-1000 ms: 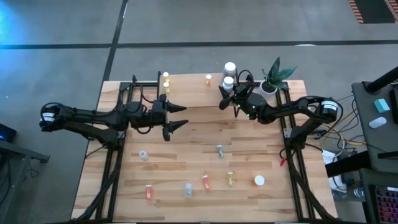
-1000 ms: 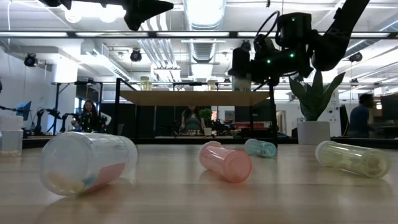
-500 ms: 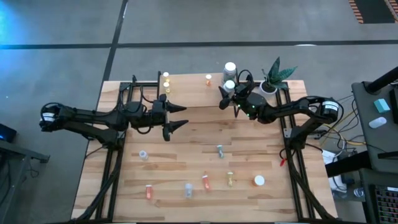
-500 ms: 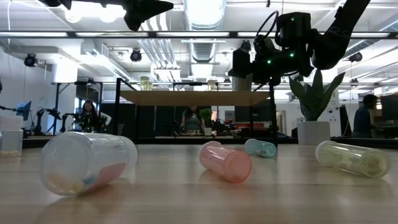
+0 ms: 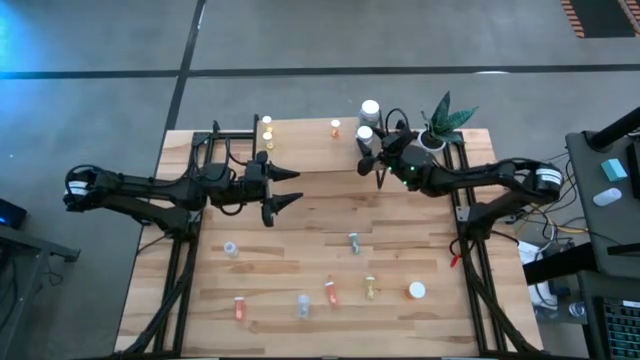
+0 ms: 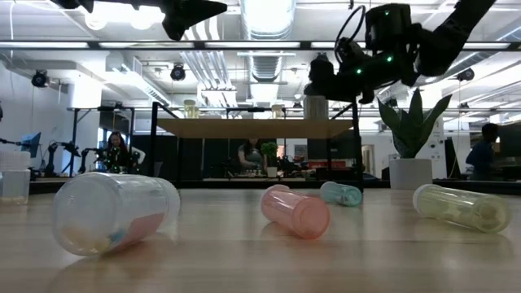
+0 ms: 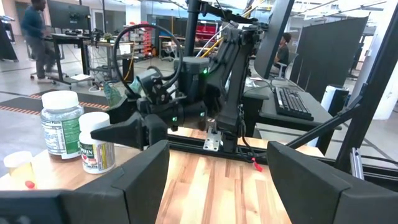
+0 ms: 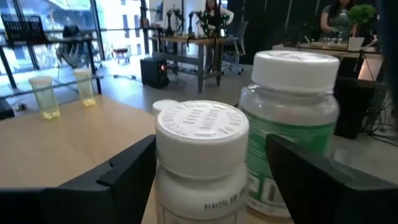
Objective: Pick and place medicine bottles onto shelf by color
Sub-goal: Put the transparent medicine bottle on the shelf, then put the transparent pill bottle on the shelf
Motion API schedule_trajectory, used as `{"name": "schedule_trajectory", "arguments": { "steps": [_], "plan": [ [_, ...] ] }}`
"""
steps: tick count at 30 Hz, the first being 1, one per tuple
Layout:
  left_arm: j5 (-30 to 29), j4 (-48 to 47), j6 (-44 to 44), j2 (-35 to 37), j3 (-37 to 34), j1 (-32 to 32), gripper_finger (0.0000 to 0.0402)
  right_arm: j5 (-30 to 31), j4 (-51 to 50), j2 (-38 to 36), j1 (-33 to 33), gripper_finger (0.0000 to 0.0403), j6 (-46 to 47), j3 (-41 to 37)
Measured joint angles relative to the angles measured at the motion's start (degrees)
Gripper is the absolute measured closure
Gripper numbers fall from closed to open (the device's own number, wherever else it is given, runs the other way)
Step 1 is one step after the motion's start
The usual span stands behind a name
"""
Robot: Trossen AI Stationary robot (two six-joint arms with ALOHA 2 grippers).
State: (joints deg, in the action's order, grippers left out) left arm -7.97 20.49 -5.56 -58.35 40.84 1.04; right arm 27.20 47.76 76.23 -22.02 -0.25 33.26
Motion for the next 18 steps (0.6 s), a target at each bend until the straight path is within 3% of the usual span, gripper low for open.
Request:
{"name": "schedule_trajectory", "arguments": {
  "steps": [8,18],
  "plan": [
    [0.1,-0.6,-0.1,0.0,0.0,0.0,0.0148,-0.1,-14.9,-11.1,0.4,0.0108,1.8,0.0],
    [0.3,-4.7,-2.6,0.0,0.0,0.0,0.0148,-0.4,-24.9,-24.4,3.7,0.0110,1.8,-0.3]
  ]
}}
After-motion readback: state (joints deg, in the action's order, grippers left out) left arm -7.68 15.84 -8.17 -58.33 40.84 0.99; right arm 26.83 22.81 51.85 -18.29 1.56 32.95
